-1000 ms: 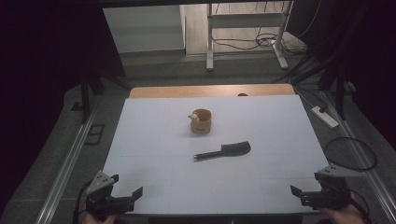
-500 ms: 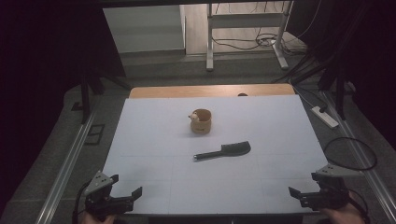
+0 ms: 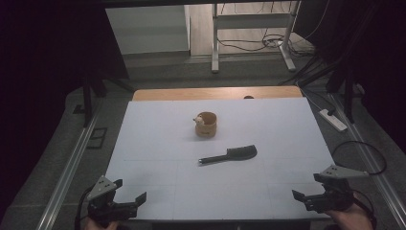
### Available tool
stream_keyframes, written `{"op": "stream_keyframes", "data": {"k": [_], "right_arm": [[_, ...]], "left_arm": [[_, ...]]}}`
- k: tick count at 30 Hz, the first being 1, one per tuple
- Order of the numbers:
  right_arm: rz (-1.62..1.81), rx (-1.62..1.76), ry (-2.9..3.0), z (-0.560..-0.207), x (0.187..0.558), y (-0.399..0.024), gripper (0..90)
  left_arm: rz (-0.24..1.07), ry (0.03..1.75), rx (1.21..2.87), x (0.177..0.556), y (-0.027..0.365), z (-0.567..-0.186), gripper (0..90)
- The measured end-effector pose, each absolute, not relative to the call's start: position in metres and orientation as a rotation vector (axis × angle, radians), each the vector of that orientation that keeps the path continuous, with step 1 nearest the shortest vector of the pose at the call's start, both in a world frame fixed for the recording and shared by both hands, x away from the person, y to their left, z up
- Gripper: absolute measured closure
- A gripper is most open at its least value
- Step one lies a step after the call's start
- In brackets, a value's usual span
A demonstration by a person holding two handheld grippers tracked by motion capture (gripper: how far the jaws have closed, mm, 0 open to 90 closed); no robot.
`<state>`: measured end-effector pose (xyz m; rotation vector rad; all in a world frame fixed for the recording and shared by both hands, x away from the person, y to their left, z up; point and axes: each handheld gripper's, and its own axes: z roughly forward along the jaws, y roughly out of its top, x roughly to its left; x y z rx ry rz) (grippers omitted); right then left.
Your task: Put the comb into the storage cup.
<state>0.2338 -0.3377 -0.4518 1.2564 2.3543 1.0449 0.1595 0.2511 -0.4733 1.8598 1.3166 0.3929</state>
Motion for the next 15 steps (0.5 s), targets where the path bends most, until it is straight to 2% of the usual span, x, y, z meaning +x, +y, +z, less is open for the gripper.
{"op": "stream_keyframes", "data": {"k": [15], "right_arm": [[1.073,1.168,2.410,-0.450,0.244,-0.320,0.0]], "left_arm": [[0.386,1.318,1.869,0.161,0.251,-0.474,1.3]]}}
